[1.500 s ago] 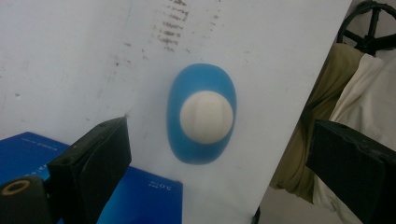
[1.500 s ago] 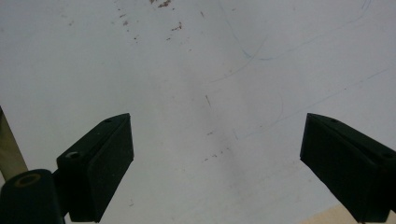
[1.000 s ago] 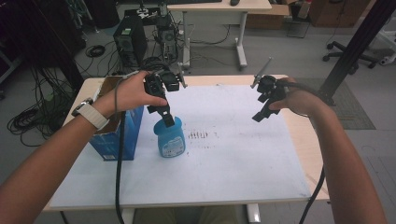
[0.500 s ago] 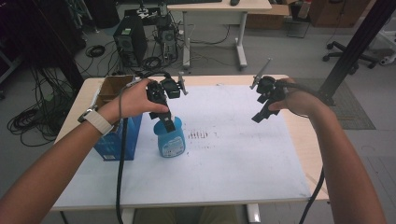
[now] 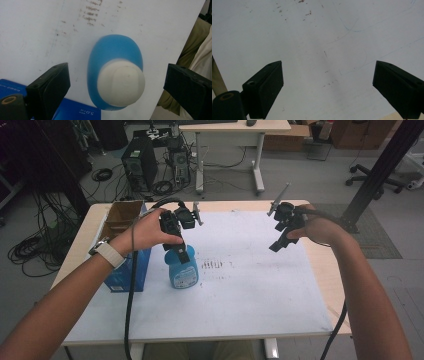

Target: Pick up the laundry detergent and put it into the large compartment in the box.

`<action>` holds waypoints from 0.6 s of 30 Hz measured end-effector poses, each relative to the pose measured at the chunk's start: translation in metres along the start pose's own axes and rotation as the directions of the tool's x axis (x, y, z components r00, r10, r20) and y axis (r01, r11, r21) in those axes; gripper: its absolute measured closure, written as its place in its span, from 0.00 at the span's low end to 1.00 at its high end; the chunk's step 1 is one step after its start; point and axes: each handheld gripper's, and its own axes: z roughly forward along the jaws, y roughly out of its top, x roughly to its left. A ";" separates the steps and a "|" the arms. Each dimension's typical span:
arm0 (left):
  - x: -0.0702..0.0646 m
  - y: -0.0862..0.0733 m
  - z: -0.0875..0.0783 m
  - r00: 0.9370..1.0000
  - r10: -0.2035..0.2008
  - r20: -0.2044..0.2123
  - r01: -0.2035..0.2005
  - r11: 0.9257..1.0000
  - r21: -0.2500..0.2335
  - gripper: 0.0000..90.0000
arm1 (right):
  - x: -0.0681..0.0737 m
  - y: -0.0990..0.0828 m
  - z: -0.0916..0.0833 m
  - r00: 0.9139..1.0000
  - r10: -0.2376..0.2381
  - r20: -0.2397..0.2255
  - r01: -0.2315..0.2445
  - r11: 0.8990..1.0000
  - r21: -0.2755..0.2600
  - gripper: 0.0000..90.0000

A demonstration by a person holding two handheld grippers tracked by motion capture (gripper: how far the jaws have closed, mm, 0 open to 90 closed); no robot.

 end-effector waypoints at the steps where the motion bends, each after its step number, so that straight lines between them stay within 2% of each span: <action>1: 0.000 0.000 0.002 1.000 0.000 0.001 0.000 1.000 0.007 0.08 | 0.000 0.000 0.000 1.000 0.002 0.000 -0.002 1.000 0.001 0.11; 9: 0.001 -0.001 0.012 1.000 -0.009 -0.004 0.009 1.000 0.012 0.08 | 0.000 -0.001 0.001 1.000 0.003 -0.002 -0.003 1.000 0.001 0.11; 14: 0.001 0.000 0.014 1.000 0.003 -0.011 -0.003 1.000 0.013 0.09 | 0.000 -0.001 0.003 1.000 0.004 -0.005 -0.004 1.000 0.002 0.11; 18: 0.001 0.000 0.020 1.000 0.000 0.000 0.000 1.000 0.019 0.10 | 0.000 -0.001 0.002 1.000 0.003 -0.005 -0.003 1.000 0.001 0.11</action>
